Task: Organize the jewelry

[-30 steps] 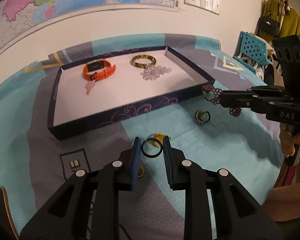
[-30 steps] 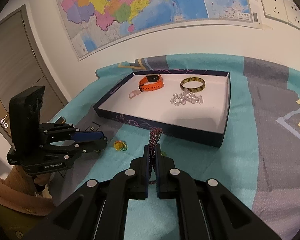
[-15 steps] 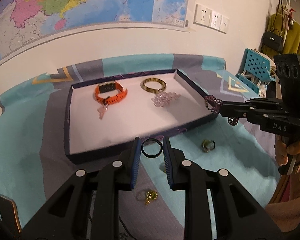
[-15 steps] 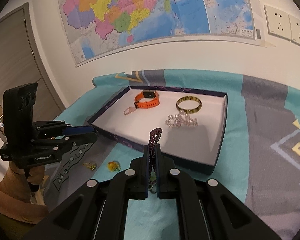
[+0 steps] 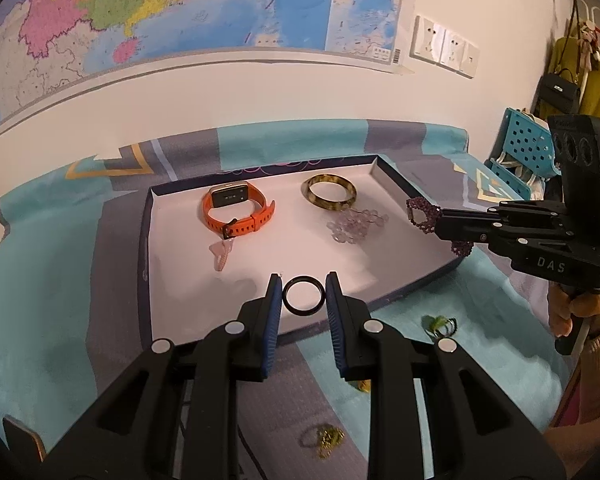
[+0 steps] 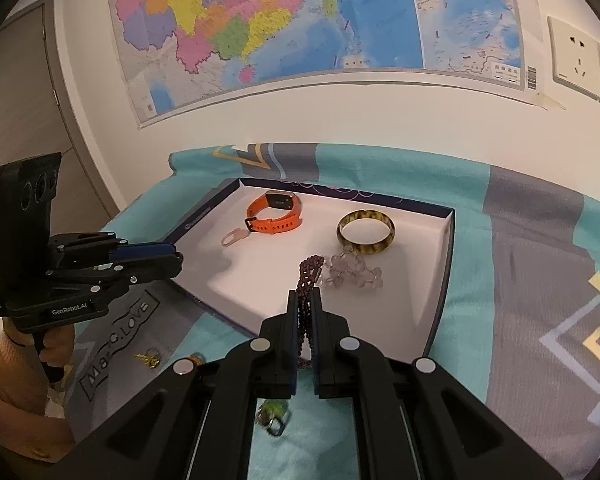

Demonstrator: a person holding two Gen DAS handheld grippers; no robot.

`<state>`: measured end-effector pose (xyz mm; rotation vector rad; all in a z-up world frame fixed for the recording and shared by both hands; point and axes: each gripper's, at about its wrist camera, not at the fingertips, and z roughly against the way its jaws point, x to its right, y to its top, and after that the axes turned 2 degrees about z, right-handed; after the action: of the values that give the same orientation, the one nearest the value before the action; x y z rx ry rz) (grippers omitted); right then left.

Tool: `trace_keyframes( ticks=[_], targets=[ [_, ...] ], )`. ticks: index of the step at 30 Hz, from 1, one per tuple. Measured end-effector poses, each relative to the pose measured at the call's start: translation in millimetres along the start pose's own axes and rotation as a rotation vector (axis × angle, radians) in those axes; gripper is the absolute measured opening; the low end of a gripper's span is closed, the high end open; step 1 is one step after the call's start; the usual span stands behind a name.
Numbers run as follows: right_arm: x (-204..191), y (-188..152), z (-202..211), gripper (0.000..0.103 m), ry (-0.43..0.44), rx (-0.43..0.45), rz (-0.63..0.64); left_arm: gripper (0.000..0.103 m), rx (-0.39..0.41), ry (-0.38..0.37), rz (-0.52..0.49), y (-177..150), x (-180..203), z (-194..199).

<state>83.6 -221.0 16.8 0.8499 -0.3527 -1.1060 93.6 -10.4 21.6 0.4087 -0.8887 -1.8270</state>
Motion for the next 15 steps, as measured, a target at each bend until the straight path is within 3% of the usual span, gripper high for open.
trace_keyframes(
  ticks=[15],
  targets=[
    [5.1, 14.0, -38.0, 0.004, -0.063, -0.04, 0.048, 0.023, -0.036, 0.046, 0.013, 12.1, -13.1, -30.9]
  ],
)
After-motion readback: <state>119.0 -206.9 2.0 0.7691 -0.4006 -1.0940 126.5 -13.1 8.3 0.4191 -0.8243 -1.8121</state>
